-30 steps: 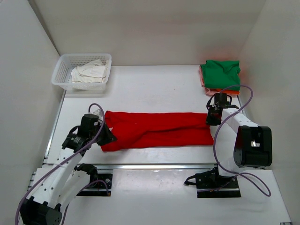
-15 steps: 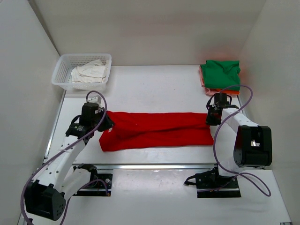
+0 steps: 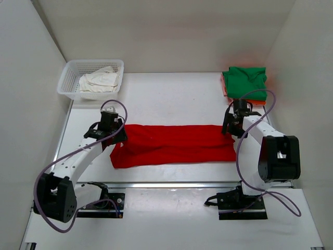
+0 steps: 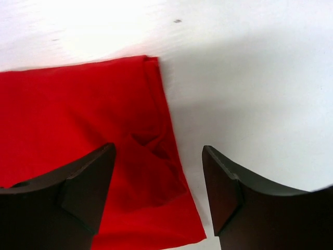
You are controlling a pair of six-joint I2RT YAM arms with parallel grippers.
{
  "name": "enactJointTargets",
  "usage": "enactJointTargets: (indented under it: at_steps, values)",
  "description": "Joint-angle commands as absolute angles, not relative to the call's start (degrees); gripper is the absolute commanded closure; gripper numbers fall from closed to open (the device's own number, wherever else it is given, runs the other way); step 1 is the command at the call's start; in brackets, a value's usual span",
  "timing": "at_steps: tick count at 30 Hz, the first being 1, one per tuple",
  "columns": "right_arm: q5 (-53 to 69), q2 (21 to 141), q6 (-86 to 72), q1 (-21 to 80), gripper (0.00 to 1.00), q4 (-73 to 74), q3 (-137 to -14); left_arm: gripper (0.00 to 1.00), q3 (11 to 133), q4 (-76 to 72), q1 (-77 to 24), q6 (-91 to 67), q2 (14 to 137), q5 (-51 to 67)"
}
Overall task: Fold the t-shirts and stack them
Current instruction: Fold the other side of the tshirt into a rectangle, then rotate the tshirt 90 degrees
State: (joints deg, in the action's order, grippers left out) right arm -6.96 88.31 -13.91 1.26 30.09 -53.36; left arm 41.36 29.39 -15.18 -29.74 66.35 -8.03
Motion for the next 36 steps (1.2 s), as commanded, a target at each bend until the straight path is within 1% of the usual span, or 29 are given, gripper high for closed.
enactJointTargets:
  at_steps: [1, 5, 9, 12, 14, 17, 19, 21, 23, 26, 29, 31, 34, 35, 36]
  values:
    - [-10.6, 84.0, -12.4, 4.3, 0.36, 29.0, -55.3, 0.42, 46.0, 33.5, -18.2, -28.7, 62.9, -13.0]
    - [-7.7, 82.2, -9.9, 6.4, 0.38, 22.6, -55.0, 0.41, 48.2, 37.5, -18.9, -30.4, 57.3, -10.7]
    - [-4.2, 85.4, -10.3, 7.9, 0.38, 22.4, -56.8, 0.41, 49.8, 38.5, -20.2, -31.9, 53.4, -10.8]
    - [-1.9, 87.8, -10.7, 9.3, 0.38, 21.9, -57.0, 0.44, 48.1, 37.2, -17.9, -32.7, 52.3, -3.9]
    - [-0.9, 89.4, -10.7, 9.8, 0.39, 21.6, -57.0, 0.45, 46.0, 36.9, -19.4, -33.9, 53.6, -0.4]
    - [1.8, 92.5, -11.1, 10.0, 0.40, 20.7, -57.3, 0.48, 38.8, 31.7, -23.3, -36.1, 56.5, -1.2]
    - [2.2, 94.4, -11.4, 10.1, 0.40, 21.0, -58.1, 0.48, 34.6, 26.7, -23.3, -37.0, 60.8, -0.5]
    - [1.2, 95.8, -12.4, 10.1, 0.40, 22.3, -59.0, 0.48, 34.9, 23.3, -23.8, -36.6, 69.2, -1.9]
    - [0.9, 96.5, -14.5, 10.0, 0.40, 24.9, -58.7, 0.48, 38.1, 22.9, -25.5, -35.9, 76.2, -6.0]
    - [0.2, 94.8, -18.9, 11.1, 0.40, 28.9, -57.0, 0.47, 47.3, 24.6, -25.6, -34.0, 88.8, -7.3]
    - [0.0, 91.3, -22.8, 13.1, 0.40, 30.9, -53.4, 0.50, 62.2, 28.0, -25.0, -30.9, 103.2, -5.6]
    - [0.1, 88.9, -26.3, 15.7, 0.39, 31.8, -50.7, 0.52, 70.4, 29.5, -25.0, -30.2, 108.6, -5.5]
    - [1.6, 82.5, -31.0, 20.2, 0.41, 31.1, -46.2, 0.54, 89.6, 34.7, -25.0, -28.0, 117.7, -5.5]
    - [1.8, 81.2, -33.2, 22.9, 0.41, 31.3, -44.6, 0.53, 93.2, 38.1, -24.8, -26.2, 122.2, -6.1]
    - [2.0, 79.6, -34.2, 24.2, 0.42, 30.4, -43.8, 0.53, 101.3, 40.1, -24.6, -25.0, 124.1, -6.1]
